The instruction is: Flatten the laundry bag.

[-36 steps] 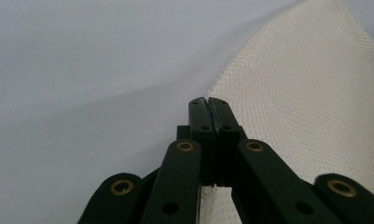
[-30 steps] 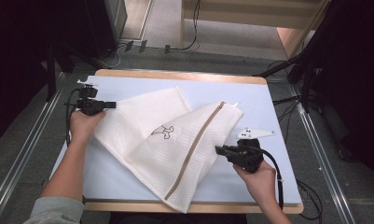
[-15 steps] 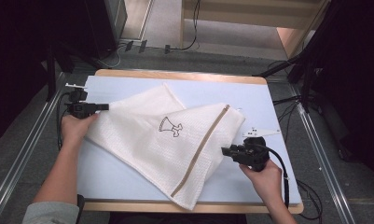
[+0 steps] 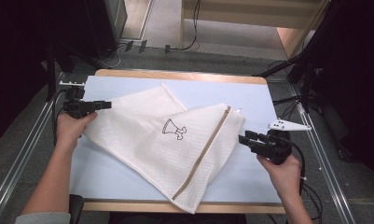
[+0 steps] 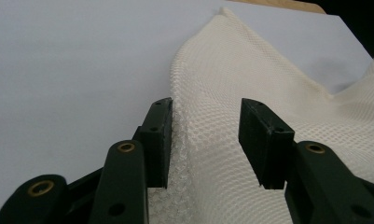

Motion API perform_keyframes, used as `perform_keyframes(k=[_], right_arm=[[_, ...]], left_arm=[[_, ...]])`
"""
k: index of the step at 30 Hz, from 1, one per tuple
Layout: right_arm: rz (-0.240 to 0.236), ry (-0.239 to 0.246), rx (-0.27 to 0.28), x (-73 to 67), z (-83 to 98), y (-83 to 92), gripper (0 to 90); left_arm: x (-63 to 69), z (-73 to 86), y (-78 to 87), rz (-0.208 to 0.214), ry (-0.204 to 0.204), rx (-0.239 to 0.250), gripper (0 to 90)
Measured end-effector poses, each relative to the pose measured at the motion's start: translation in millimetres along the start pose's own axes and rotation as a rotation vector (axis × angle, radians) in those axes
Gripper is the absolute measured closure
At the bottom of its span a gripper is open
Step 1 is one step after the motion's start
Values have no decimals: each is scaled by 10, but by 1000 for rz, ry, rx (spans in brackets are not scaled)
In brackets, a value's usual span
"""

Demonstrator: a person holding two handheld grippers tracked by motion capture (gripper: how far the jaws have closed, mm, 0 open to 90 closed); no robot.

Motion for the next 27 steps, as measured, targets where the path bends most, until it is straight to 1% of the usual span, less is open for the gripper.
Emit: perform_keyframes(k=[1, 2, 4, 5, 6, 7, 8, 9, 10, 11, 12, 13, 14, 15, 16, 17, 18, 19, 21, 22, 23, 24, 25, 26, 27], right_arm=[[29, 15, 16, 109, -42, -19, 620], [29, 15, 16, 109, -42, -19, 620], [40, 19, 9, 204, -52, -85, 621], [54, 23, 0, 305, -55, -184, 615], [55, 21, -4, 336, -55, -224, 609], [55, 21, -4, 336, -55, -224, 609], [55, 18, -17, 378, -50, -276, 607], [61, 9, -29, 454, -47, -377, 596], [61, 9, -29, 454, -47, -377, 596], [62, 17, -29, 529, -56, -478, 564], [62, 17, -29, 529, -56, -478, 564], [74, 20, -23, 594, -84, -567, 528], [74, 20, -23, 594, -84, -567, 528], [72, 28, -19, 639, -121, -659, 483], [69, 30, -21, 658, -140, -708, 466], [69, 30, -21, 658, -140, -708, 466], [73, 36, -22, 685, -158, -756, 444], [74, 29, -31, 736, -188, -869, 413], [68, 21, -45, 762, -192, -954, 396], [68, 26, -54, 779, -189, -1001, 397], [75, 33, -61, 800, -181, -1047, 397], [75, 33, -61, 800, -181, -1047, 397], [71, 33, -86, 832, -136, -1140, 403], [72, 25, -105, 848, -101, -1188, 413], [76, 26, -126, 869, -59, -1235, 418]], left_arm=[[28, -4, 26, -3, -10, 3, 525], [28, -4, 26, -3, -10, 3, 517], [29, -24, 73, -3, -7, 21, 504], [20, -29, 118, 4, 2, 31, 471], [14, -21, 135, 10, 1, 32, 448], [14, -21, 135, 10, 1, 32, 430], [7, -9, 150, 13, 1, 29, 430], [-6, 10, 186, 9, -10, 29, 395], [-6, 10, 186, 9, -10, 29, 394], [-5, 24, 216, 16, -1, 33, 393], [-5, 24, 216, 16, -1, 33, 391], [23, 51, 232, 26, 1, 30, 392], [23, 51, 232, 26, 1, 30, 393], [63, 83, 239, 29, -9, 30, 395], [79, 100, 241, 26, -15, 28, 397], [79, 100, 241, 26, -15, 28, 398], [99, 131, 244, 17, -24, 25, 398], [119, 165, 251, 17, -29, 21, 403], [134, 190, 257, 17, -30, 20, 407], [171, 249, 262, 22, -27, 19, 413], [171, 249, 262, 22, -27, 19, 415], [185, 283, 264, 23, -30, 11, 415], [202, 356, 259, 20, -35, -3, 420], [204, 390, 254, 13, -40, -6, 424], [204, 390, 254, 13, -40, -6, 428]])
Point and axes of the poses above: each handheld gripper's, and its own axes: y roughly backward along the jaws, z roughly out of its underside, x roughly to its right, the point moved 8 cm from there along -y, roughly forward along the jaws, and after that the axes turned 5 degrees about x, right-handed, at the moved point
